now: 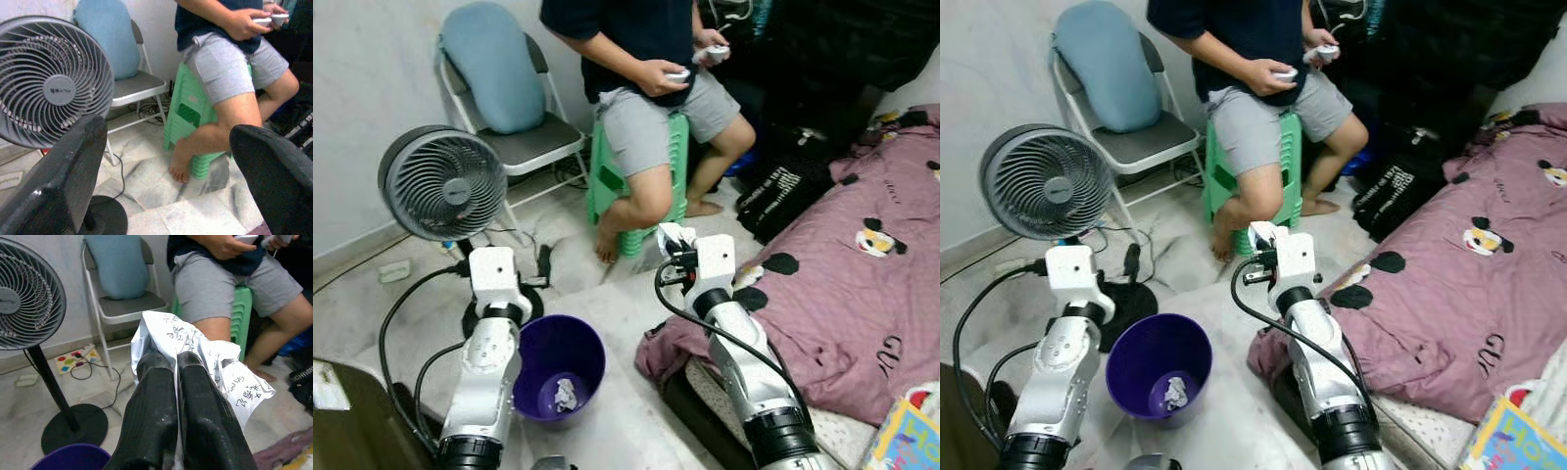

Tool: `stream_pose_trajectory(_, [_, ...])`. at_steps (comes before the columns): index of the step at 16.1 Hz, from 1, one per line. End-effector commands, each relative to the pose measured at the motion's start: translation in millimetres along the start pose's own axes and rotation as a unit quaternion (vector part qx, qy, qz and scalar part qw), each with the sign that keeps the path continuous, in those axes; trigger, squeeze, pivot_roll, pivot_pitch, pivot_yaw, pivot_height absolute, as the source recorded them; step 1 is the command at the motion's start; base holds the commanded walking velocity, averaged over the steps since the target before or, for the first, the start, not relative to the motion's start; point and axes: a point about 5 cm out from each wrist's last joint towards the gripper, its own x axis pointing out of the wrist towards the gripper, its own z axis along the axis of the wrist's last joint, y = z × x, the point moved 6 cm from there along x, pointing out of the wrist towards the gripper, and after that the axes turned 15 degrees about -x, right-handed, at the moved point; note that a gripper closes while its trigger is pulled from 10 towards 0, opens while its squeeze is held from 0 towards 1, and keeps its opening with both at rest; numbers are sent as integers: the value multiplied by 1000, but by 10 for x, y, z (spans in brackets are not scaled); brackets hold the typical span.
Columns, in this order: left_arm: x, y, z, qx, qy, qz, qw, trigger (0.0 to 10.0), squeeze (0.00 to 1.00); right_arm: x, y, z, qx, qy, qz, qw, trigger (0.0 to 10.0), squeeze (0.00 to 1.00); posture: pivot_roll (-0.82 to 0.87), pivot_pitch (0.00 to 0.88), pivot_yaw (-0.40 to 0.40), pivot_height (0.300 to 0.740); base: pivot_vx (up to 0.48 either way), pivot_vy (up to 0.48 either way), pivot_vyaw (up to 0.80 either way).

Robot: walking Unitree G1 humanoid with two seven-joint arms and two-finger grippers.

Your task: Clean up the room

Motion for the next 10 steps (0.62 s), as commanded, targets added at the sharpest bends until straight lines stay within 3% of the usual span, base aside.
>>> stream_pose_trajectory(1, [-9, 43, 24, 5, -3, 8, 1000, 10000, 0, 26, 30, 29, -4, -5, 7, 1000, 10000, 0, 102, 0, -16, 740, 0, 0, 0])
stream_pose_trajectory(3, [21, 53, 46, 12, -4, 12, 1000, 10000, 0, 52, 32, 79, -8, -14, 6, 1000, 10000, 0, 78, 4, -3, 740, 0, 0, 0])
stream_pose_trajectory(6, [39, 36, 91, 25, -9, 13, 1000, 10000, 0, 75, 6, 156, -17, -25, -1, 1000, 10000, 0, 60, 29, 12, 740, 0, 0, 800])
stream_pose_trajectory(10, [20, 8, 61, 36, -4, 8, 999, 10000, 0, 58, 98, 139, -8, -25, 5, 1000, 10000, 0, 64, 22, 10, 740, 0, 0, 800])
